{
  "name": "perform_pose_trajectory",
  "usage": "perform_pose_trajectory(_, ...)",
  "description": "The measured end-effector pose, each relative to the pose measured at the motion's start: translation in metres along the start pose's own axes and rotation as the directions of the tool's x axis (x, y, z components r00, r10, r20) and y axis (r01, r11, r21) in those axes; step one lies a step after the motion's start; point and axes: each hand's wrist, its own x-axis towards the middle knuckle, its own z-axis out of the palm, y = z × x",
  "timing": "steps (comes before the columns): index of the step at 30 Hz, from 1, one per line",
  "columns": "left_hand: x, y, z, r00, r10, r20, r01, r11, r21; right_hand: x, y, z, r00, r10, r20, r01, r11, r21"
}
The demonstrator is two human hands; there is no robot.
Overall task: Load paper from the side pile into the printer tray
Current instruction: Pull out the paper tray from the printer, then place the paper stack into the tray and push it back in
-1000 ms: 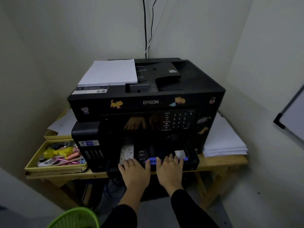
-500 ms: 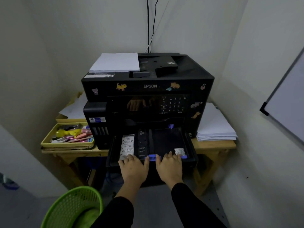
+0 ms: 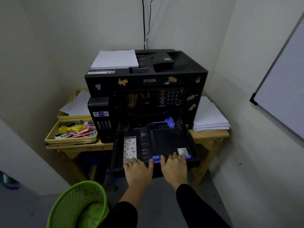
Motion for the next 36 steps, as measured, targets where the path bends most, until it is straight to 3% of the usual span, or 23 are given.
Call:
perform_pose_trajectory(7,0.003,-0.003,-0.001,0.999,0.035,-0.041,-0.033,0.998,0.052,0.004,-0.007,0.0,0.998,0.039,-0.047,-0.039,0.999,0.001)
perform_pose_trajectory(12,0.02,0.005,-0.024,1.0,-0.007,0.007,0.007,1.0,-0.012,0.024,-0.018,-0.015,0.966,0.247,-0.077,-0.226,0.95,0.216)
perform_pose_trajectory(15,0.041,0.011,-0.051,0.993,-0.047,-0.107,0.041,0.998,-0.057,0.049,-0.028,-0.036,0.941,0.324,-0.094,-0.281,0.907,0.313)
perform_pose_trajectory(18,0.063,0.018,-0.085,0.951,-0.041,-0.307,-0.008,0.988,-0.155,0.08,-0.04,-0.065,0.947,0.269,-0.176,-0.172,0.887,0.428)
perform_pose_trajectory(22,0.099,0.022,-0.138,0.854,-0.031,-0.519,-0.11,0.965,-0.238,0.119,-0.063,-0.11,0.915,0.159,-0.372,0.087,0.82,0.566)
perform_pose_trajectory(26,0.133,0.016,-0.188,0.752,-0.041,-0.657,-0.198,0.938,-0.285,0.151,-0.092,-0.154,0.852,0.056,-0.52,0.328,0.718,0.614)
perform_pose_trajectory(30,0.169,-0.003,-0.235,0.658,-0.033,-0.752,-0.251,0.932,-0.26,0.187,-0.126,-0.191,0.804,0.018,-0.594,0.445,0.645,0.621)
perform_pose_trajectory(33,0.201,-0.02,-0.267,0.676,-0.067,-0.734,-0.248,0.917,-0.312,0.218,-0.152,-0.216,0.8,0.024,-0.599,0.454,0.627,0.632)
perform_pose_trajectory(36,0.238,-0.04,-0.289,0.739,-0.055,-0.671,-0.217,0.924,-0.314,0.253,-0.173,-0.235,0.863,0.037,-0.505,0.37,0.635,0.678)
